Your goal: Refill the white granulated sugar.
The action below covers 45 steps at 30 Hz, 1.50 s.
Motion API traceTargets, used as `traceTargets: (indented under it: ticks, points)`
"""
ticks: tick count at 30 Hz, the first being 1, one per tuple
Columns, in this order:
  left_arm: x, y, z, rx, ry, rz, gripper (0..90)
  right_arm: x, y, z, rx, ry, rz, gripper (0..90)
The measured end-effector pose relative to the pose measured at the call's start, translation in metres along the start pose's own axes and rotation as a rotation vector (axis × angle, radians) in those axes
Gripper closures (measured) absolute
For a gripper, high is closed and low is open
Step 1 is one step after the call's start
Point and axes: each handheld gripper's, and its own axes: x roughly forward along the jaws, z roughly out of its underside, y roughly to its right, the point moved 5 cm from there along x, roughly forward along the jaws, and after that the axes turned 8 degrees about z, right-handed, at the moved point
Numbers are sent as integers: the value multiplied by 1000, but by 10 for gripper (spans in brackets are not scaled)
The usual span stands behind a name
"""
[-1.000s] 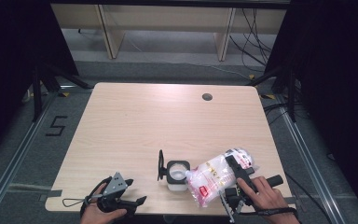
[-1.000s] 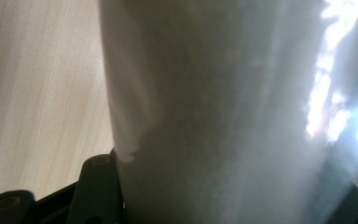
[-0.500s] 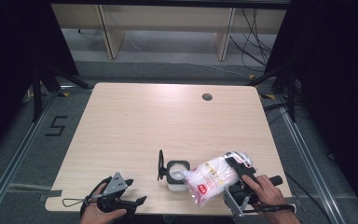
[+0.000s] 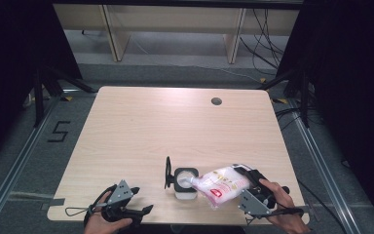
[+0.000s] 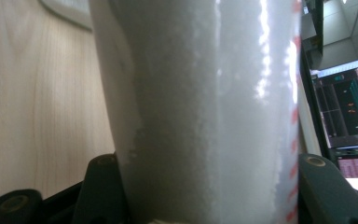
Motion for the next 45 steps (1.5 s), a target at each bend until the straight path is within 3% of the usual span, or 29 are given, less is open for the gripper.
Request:
traceTargets:
  ticks: [1, 4, 8, 9, 10, 11, 14, 15, 18, 19, 23, 24, 25, 27, 30, 31, 32, 34, 35, 36, 39, 40, 42, 45]
  points:
    - [0, 0, 0, -1, -1, 0, 219, 2, 2, 0, -20, 26, -4, 498]
    - [0, 0, 0, -1, -1, 0, 218, 5, 0, 2, 32, 48, -23, 499]
    - [0, 0, 0, -7, 8, 0, 218, 7, -7, 6, 145, 51, -69, 499]
    - [0, 0, 0, -5, 8, 0, 219, 9, -6, 7, 135, 65, -71, 500]
    - [0, 0, 0, -8, 3, -4, 219, 10, -8, 9, 165, 65, -80, 500]
    - [0, 0, 0, -10, 0, -6, 219, 12, -7, 9, 157, 80, -85, 500]
    - [2, 2, -1, -24, 30, 6, 219, 13, -10, 13, 238, 83, -111, 500]
    - [1, 1, -2, -5, 22, 10, 219, 15, -8, 14, 233, 96, -116, 500]
    - [2, 1, -2, -8, 22, 11, 219, 17, -7, 17, 316, 115, -127, 502]
    - [2, 3, -1, -35, 26, 10, 219, 19, -7, 19, 339, 138, -141, 502]
    - [3, 3, -1, -30, 27, 11, 219, 26, -7, 25, 439, 156, -164, 503]
    - [2, 3, -1, -32, 27, 11, 219, 27, -8, 27, 462, 155, -188, 504]
    - [2, 3, -1, -33, 26, 12, 219, 30, -8, 30, 469, 162, -194, 505]
    - [2, 0, -1, 3, 18, 10, 219, 33, -11, 33, 481, 155, -210, 505]
    - [2, 2, -1, -23, 15, 9, 219, 35, -9, 38, 572, 158, -220, 506]
    - [1, 1, -1, -15, 11, 7, 219, 35, -7, 40, 593, 165, -219, 506]
    - [0, -1, 0, 19, -5, 8, 219, 35, -7, 42, 612, 168, -219, 507]
    - [1, -1, 0, 10, -3, 3, 219, 36, -6, 45, 605, 190, -202, 507]
    - [1, -1, 0, 14, -2, 8, 219, 35, -6, 46, 628, 178, -208, 507]
    - [3, 2, -1, -25, 23, 8, 219, 35, -6, 47, 633, 177, -210, 507]
    - [1, 1, -1, -16, 13, 5, 219, 36, -5, 51, 673, 160, -214, 507]
    - [0, -1, -1, 19, -8, 5, 219, 36, -4, 51, 677, 163, -210, 507]
    - [1, -1, -1, 4, 5, 0, 219, 35, -4, 53, 704, 157, -218, 508]
    - [0, -1, -1, 16, -5, 6, 219, 36, -3, 53, 714, 163, -212, 508]
